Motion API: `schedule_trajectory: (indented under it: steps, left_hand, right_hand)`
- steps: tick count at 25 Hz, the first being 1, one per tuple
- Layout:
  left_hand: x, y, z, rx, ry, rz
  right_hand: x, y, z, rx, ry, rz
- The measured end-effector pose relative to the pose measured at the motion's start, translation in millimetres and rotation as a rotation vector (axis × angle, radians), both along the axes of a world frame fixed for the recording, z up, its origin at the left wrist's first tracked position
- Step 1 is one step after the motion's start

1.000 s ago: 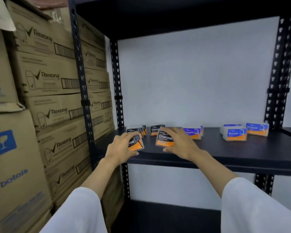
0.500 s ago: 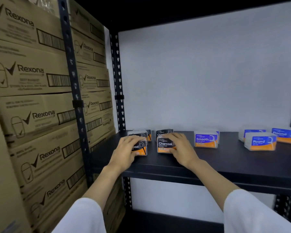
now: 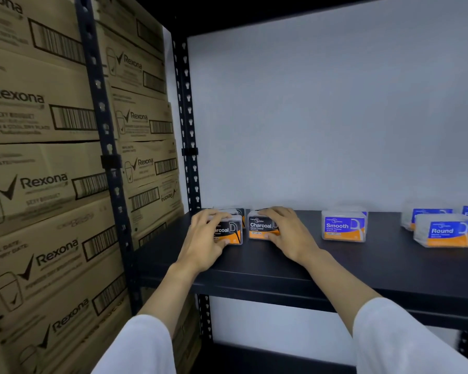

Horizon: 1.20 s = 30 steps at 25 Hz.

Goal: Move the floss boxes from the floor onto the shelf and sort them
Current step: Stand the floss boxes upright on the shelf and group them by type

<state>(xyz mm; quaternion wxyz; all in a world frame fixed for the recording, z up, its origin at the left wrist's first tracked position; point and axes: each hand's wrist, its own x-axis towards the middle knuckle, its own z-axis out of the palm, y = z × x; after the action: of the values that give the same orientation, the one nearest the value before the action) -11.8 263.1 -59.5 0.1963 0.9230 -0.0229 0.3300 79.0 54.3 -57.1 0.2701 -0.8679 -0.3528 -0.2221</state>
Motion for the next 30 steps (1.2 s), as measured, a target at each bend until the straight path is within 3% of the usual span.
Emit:
schedule_trajectory:
  steps: [12, 22, 26, 30]
  left_hand:
    - [-5, -3, 0, -0.023, -0.047, 0.050]
    - [-95, -48, 8, -0.030, 0.004, 0.151]
    - [-139, -86, 14, 0.027, 0.148, 0.094]
    - [-167, -125, -2, 0.030, 0.500, -0.037]
  right_hand:
    - [-7, -4, 1, -0.006, -0.022, -0.030]
    - [-103, -71, 1, -0.098, 0.098, -0.141]
    - [-158, -108, -4, -0.087, 0.186, -0.117]
    - [-202, -144, -10, -0.207, 0.442, -0.085]
